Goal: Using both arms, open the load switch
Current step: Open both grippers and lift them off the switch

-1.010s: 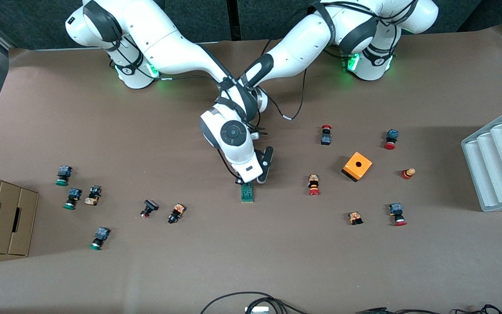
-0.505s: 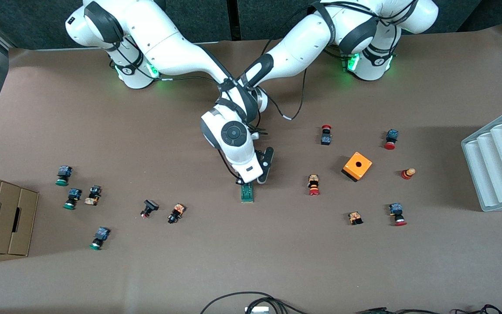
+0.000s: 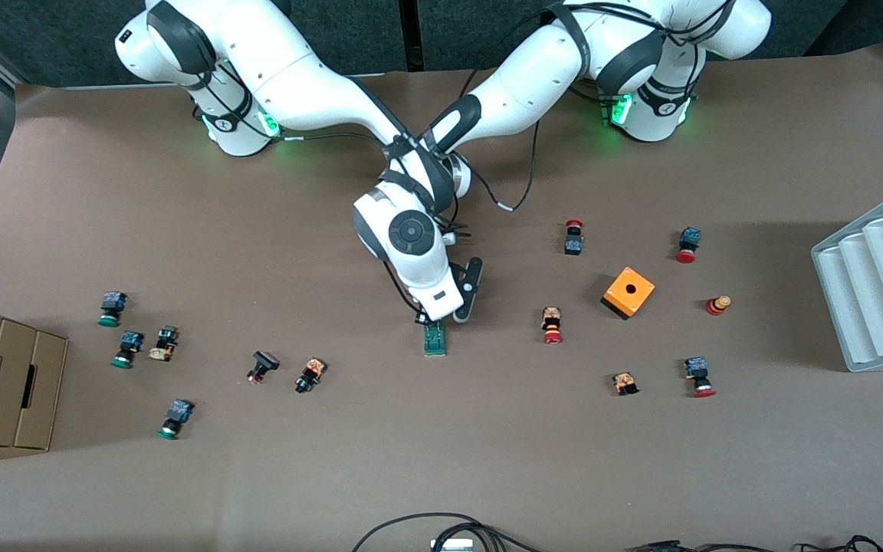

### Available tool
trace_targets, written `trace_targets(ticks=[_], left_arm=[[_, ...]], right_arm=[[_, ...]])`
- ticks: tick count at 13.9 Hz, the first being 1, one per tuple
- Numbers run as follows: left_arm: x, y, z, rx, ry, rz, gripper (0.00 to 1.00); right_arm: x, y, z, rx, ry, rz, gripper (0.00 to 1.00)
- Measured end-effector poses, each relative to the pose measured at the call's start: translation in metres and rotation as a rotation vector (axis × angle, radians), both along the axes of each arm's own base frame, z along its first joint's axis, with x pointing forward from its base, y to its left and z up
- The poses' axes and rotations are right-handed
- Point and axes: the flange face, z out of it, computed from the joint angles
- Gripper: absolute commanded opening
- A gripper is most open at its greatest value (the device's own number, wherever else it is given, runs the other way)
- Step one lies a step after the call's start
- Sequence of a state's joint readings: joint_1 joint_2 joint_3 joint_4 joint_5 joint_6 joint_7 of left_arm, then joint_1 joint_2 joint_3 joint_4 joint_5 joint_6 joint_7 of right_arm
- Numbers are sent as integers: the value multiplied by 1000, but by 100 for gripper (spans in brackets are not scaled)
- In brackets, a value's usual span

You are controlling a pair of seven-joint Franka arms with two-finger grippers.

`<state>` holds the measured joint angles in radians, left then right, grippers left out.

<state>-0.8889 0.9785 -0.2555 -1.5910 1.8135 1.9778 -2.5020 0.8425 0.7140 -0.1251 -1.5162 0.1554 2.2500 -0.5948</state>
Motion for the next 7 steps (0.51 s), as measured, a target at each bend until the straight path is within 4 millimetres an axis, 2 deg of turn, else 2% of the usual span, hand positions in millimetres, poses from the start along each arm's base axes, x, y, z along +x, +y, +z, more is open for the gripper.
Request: trace_targets(ticks=[3,7], left_arm=[[-1,-1,-1,7,5,-7,100],[-1,-2,0,40,9,-22,100]], right_arm=[[3,-12,61,-12,26,-11,100],[16,-44,135,5,8,-55,100]])
